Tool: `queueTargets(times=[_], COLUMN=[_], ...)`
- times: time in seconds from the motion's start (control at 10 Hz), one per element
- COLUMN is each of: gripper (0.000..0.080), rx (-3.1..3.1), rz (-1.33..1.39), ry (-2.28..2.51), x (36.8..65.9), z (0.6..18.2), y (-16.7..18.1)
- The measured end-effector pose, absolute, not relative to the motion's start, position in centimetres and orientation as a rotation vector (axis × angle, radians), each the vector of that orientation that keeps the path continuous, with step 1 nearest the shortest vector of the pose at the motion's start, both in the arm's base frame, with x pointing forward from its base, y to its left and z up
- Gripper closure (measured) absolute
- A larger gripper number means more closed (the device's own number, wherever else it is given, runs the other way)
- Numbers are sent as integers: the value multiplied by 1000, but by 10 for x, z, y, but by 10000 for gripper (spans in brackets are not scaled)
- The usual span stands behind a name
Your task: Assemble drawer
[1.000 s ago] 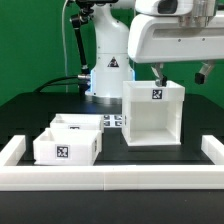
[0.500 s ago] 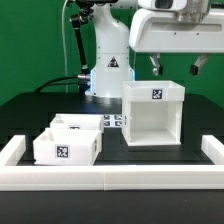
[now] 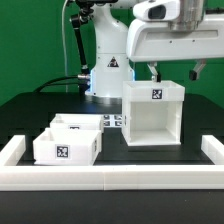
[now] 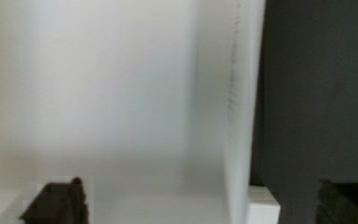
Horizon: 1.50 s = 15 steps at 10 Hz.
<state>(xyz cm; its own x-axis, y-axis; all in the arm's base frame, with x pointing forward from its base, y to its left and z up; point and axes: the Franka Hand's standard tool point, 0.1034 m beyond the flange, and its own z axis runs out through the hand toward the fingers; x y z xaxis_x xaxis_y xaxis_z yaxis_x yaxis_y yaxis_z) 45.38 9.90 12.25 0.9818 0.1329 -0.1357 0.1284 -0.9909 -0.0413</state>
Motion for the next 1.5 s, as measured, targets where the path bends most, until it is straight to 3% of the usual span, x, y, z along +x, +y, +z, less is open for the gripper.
queueTargets(times=[0.3, 0.7, 0.8, 0.9, 1.1, 1.2, 1.3, 1.5], gripper=[150, 172, 344, 344, 702, 702, 763, 763], rx=[-3091, -3094, -3094, -3094, -3094, -3094, -3094, -3094], rz=[173, 181, 181, 181, 182, 181, 181, 181], ry=[-233, -234, -234, -234, -234, -235, -235, -235], x=[436, 431, 431, 431, 431, 431, 431, 431], z=[104, 100, 100, 100, 100, 100, 100, 100], y=[107, 109, 109, 109, 109, 109, 109, 109])
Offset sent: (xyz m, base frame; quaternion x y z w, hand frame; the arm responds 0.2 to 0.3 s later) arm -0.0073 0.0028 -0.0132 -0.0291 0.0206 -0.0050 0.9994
